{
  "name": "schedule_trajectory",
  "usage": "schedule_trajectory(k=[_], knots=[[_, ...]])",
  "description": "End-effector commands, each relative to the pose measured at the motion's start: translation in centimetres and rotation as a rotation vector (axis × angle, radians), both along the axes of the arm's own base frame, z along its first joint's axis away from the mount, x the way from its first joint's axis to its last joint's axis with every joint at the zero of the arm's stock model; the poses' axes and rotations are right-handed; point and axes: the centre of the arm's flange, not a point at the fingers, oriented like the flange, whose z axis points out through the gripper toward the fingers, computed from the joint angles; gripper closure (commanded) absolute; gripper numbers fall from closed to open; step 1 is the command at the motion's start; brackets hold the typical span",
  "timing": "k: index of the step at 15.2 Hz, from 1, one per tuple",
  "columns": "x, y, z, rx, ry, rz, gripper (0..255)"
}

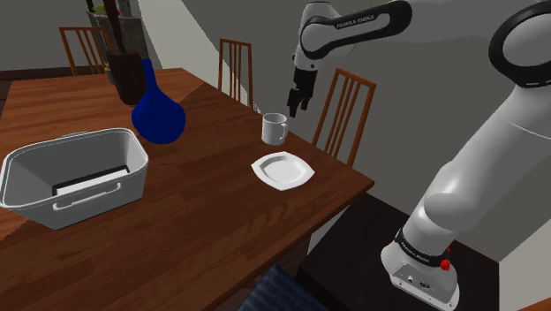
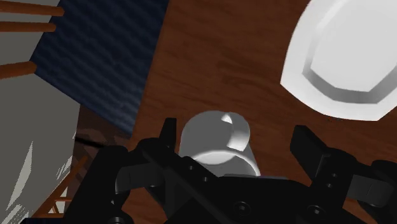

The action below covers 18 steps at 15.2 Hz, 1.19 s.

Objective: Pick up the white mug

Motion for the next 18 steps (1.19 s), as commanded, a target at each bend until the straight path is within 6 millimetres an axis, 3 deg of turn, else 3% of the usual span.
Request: schedule_trajectory(k=[1,8,15,18], knots=[[2.3,-0.4,-0.9,-0.003,0.004,0.0,0],[11.0,-2.5,-3.6,-0.014,0.017,0.001,0],[11.0,-2.5,-7.3,-0.014,0.017,0.001,0],[11.0,-2.5,-7.6,-0.014,0.017,0.001,0]])
